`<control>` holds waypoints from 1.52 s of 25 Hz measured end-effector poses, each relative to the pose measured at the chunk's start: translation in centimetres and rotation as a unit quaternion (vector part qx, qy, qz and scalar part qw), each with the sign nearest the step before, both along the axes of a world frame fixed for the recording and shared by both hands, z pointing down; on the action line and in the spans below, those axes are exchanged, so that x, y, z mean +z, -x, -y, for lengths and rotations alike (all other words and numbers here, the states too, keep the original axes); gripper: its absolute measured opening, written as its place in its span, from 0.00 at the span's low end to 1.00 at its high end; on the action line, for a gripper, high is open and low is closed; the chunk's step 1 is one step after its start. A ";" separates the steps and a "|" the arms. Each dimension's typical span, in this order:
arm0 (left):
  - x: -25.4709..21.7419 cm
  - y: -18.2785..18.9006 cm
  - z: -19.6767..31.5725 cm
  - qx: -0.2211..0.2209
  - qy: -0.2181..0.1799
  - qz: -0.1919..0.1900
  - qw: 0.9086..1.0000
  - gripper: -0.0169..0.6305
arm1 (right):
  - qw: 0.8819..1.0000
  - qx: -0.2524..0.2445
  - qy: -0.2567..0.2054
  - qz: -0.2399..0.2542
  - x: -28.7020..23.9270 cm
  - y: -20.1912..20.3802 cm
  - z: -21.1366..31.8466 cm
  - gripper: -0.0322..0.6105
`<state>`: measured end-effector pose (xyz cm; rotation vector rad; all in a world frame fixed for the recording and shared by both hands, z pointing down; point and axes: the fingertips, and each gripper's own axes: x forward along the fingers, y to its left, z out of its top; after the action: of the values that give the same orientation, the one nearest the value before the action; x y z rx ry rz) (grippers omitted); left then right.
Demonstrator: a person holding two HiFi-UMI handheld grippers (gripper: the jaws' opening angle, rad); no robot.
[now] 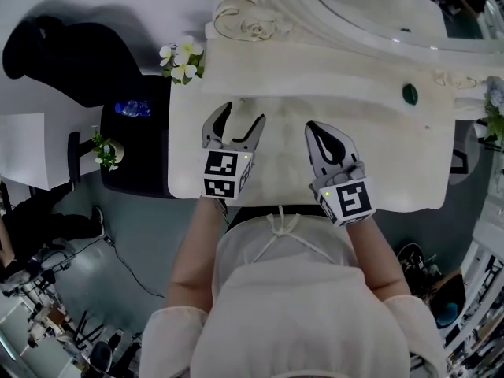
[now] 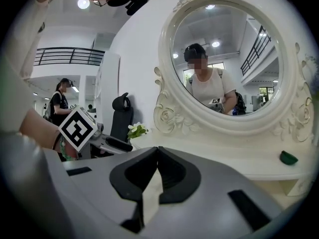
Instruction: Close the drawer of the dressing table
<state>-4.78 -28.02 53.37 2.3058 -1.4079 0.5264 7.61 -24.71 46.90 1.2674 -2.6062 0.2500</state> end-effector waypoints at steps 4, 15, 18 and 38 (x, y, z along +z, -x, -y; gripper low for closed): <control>-3.8 -0.2 -1.8 0.025 -0.033 0.001 0.999 0.50 | 1.000 0.009 -0.008 0.005 -1.5 -0.2 -1.6 0.06; -15.2 0.2 -6.3 0.059 -0.153 -0.006 0.986 0.41 | 0.999 0.024 -0.039 0.030 -6.6 -0.8 -5.0 0.06; -17.8 0.3 -7.2 0.061 -0.181 -0.007 0.982 0.29 | 0.998 0.030 -0.053 0.029 -8.0 -1.1 -5.6 0.06; -25.0 0.9 -10.5 0.067 -0.240 -0.042 0.968 0.07 | 0.990 0.055 -0.127 0.032 -14.5 -2.6 -6.2 0.05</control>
<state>-5.69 -17.53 28.34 2.7775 -1.4696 0.1242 10.24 -18.52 32.39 1.5120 -2.6925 -0.0248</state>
